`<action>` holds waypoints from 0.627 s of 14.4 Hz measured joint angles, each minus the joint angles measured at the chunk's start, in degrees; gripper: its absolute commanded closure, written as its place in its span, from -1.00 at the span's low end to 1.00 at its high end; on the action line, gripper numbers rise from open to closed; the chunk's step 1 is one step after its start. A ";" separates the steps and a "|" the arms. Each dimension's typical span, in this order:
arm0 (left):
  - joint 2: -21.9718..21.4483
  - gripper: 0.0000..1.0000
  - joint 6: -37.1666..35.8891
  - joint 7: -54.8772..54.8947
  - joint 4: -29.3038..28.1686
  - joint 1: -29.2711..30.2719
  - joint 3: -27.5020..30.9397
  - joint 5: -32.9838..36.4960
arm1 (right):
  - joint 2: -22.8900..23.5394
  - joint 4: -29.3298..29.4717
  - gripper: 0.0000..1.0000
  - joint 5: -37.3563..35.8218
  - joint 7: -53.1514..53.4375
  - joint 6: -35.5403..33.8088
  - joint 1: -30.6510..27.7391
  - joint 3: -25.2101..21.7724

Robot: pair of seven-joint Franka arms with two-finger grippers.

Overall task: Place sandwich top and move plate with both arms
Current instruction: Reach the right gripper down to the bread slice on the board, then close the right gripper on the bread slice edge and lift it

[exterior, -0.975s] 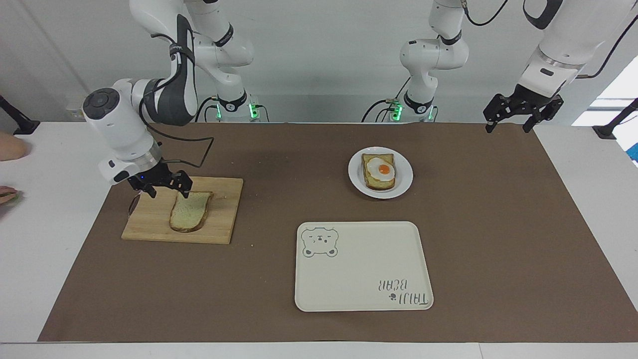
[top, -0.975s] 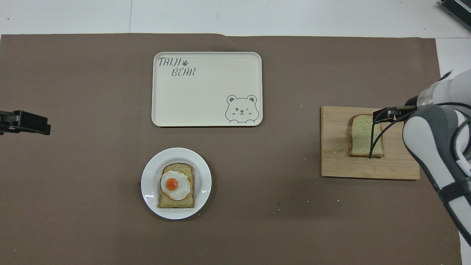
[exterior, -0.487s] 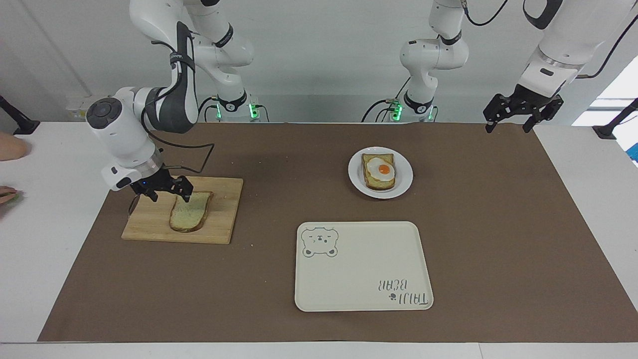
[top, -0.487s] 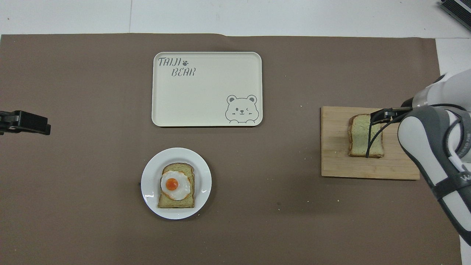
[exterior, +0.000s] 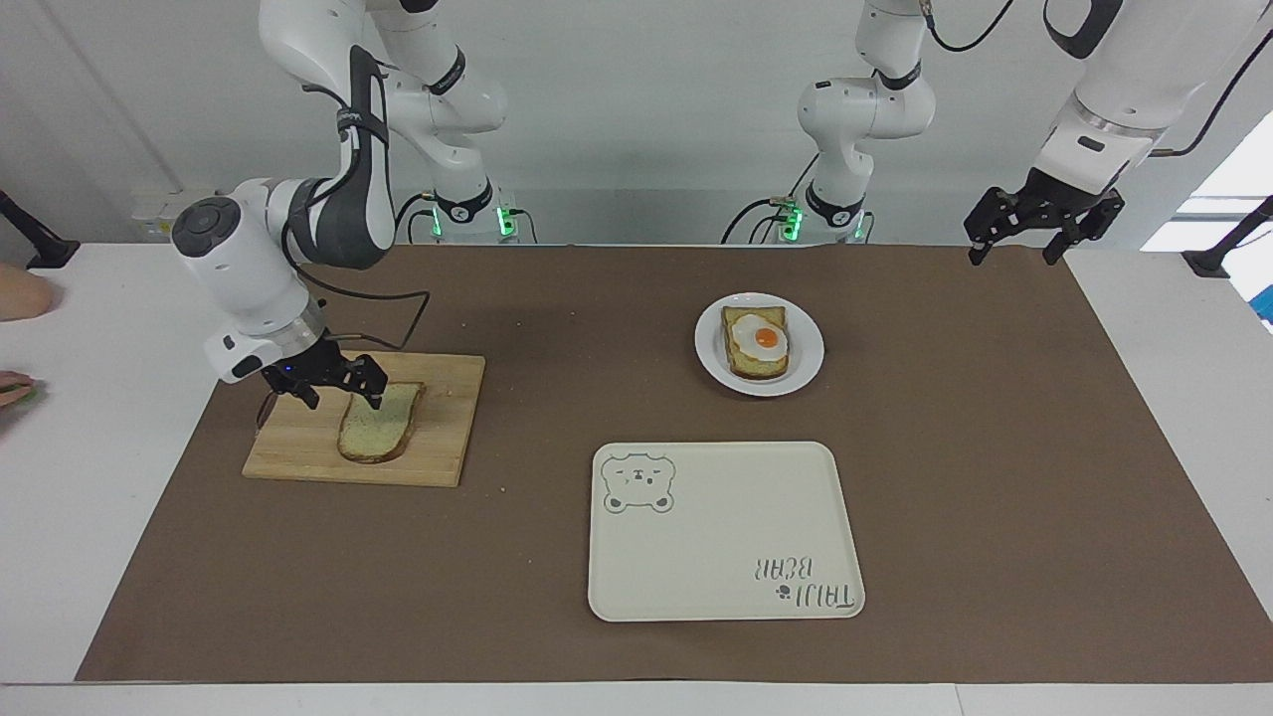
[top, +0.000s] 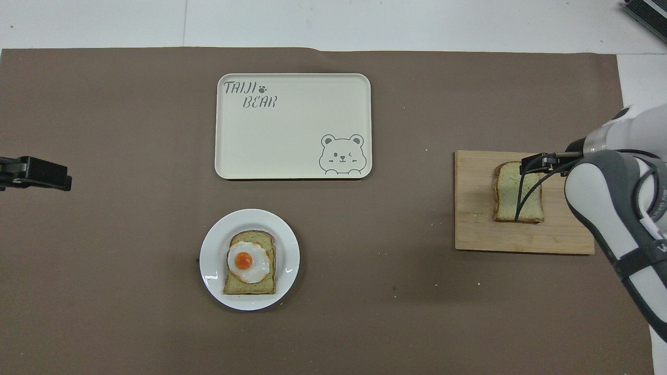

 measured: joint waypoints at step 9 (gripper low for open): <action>0.00 -1.00 0.00 0.00 0.00 0.00 0.00 0.00 | 4.10 -3.40 -1.00 2.43 -7.26 6.27 -3.31 -0.09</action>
